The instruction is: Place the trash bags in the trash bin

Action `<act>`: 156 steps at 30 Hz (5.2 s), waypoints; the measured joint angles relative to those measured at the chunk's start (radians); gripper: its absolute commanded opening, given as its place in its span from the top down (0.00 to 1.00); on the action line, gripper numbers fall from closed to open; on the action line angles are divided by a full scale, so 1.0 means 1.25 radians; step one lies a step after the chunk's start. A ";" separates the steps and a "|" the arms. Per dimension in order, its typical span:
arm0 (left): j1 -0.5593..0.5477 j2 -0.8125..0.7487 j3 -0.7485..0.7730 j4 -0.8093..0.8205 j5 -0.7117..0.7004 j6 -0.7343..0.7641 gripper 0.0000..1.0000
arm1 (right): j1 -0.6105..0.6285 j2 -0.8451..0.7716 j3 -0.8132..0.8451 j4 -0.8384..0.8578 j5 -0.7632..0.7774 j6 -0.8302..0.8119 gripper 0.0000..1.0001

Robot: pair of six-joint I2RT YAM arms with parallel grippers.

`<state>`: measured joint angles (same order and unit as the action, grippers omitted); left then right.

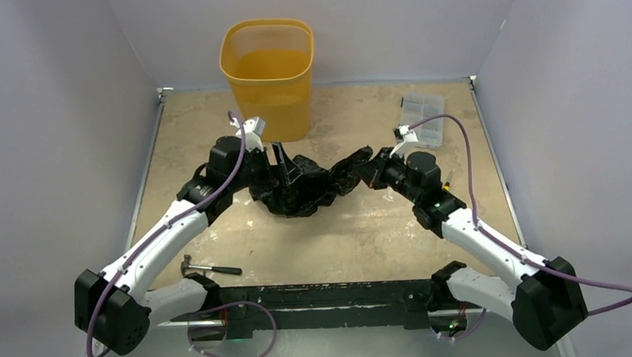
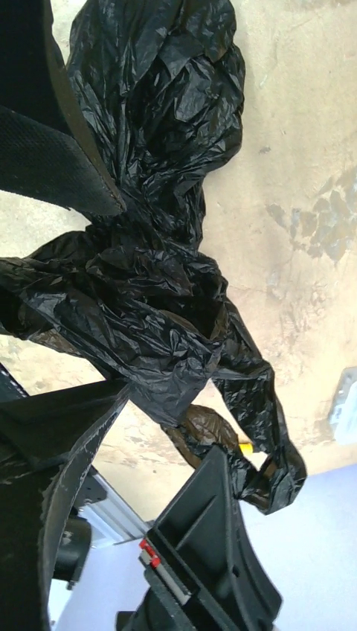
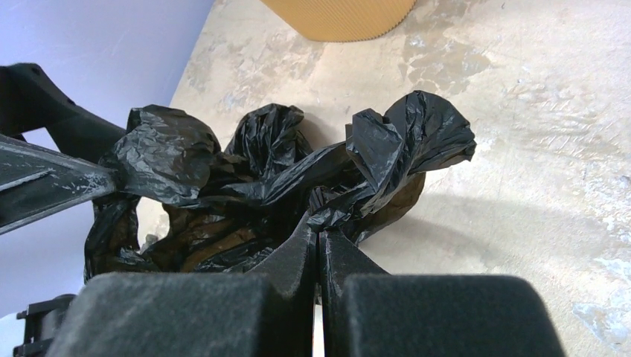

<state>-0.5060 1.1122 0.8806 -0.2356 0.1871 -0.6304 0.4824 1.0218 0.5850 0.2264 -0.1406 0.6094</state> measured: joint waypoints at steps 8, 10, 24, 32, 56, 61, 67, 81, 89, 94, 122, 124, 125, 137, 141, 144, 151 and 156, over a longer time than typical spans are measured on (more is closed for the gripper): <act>0.002 0.048 0.039 -0.081 0.080 0.100 0.16 | 0.000 0.017 0.017 -0.030 -0.014 0.000 0.96; 0.002 0.049 0.049 -0.108 0.099 0.123 0.16 | 0.000 0.024 0.025 -0.035 -0.016 0.000 0.96; 0.018 0.104 0.201 -0.294 0.241 0.286 0.12 | 0.000 0.048 0.046 -0.044 -0.015 0.017 0.95; 0.018 0.131 0.195 -0.357 0.237 0.328 0.56 | -0.001 0.056 0.047 -0.044 -0.024 0.030 0.94; 0.019 -0.025 0.061 -0.058 0.121 0.105 1.00 | -0.109 0.035 -0.070 0.061 -0.056 0.191 0.48; 0.019 -0.031 0.044 -0.052 0.129 0.091 1.00 | -0.113 0.107 -0.079 0.099 -0.075 0.248 0.45; 0.019 -0.045 0.042 -0.041 0.129 0.076 1.00 | -0.114 0.125 -0.139 0.103 -0.068 0.291 0.42; 0.019 -0.046 0.042 -0.029 0.116 0.073 1.00 | -0.153 0.146 -0.158 0.251 -0.158 0.288 1.00; 0.019 0.142 0.362 -0.066 0.114 0.081 1.00 | -0.155 0.077 0.337 -0.083 -0.110 0.070 0.96; 0.020 0.306 0.836 0.048 0.168 0.095 1.00 | -0.157 0.076 0.838 -0.109 -0.088 -0.123 0.94; -0.156 0.122 0.712 0.154 -0.066 0.203 1.00 | -0.158 -0.176 0.734 -0.208 0.070 -0.206 0.97; -0.157 0.030 0.624 0.184 -0.104 0.198 1.00 | -0.158 -0.255 0.669 -0.187 0.126 -0.211 1.00; -0.157 0.004 0.586 0.191 -0.118 0.190 1.00 | -0.158 -0.268 0.650 -0.191 0.148 -0.210 1.00; -0.173 0.182 -0.098 -0.072 -0.091 -0.011 1.00 | -0.160 -0.009 0.199 -0.626 0.060 -0.132 0.96; -0.173 0.174 0.258 -0.120 -0.108 0.056 1.00 | -0.160 -0.019 0.545 -0.588 0.025 -0.153 0.95; -0.173 0.194 0.618 -0.052 -0.115 0.131 1.00 | -0.160 -0.008 0.804 -0.476 0.018 -0.185 0.93; -0.174 -0.074 0.527 0.215 -0.184 0.218 1.00 | -0.160 -0.314 0.626 -0.139 0.129 -0.252 1.00; -0.176 -0.107 0.099 0.282 -0.214 0.100 1.00 | -0.161 -0.255 0.321 -0.216 0.158 -0.186 1.00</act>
<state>-0.7261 0.9791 1.0050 0.1173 -0.0803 -0.5056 0.2806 0.7029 0.9863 -0.0441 0.0570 0.3775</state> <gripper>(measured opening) 0.003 0.008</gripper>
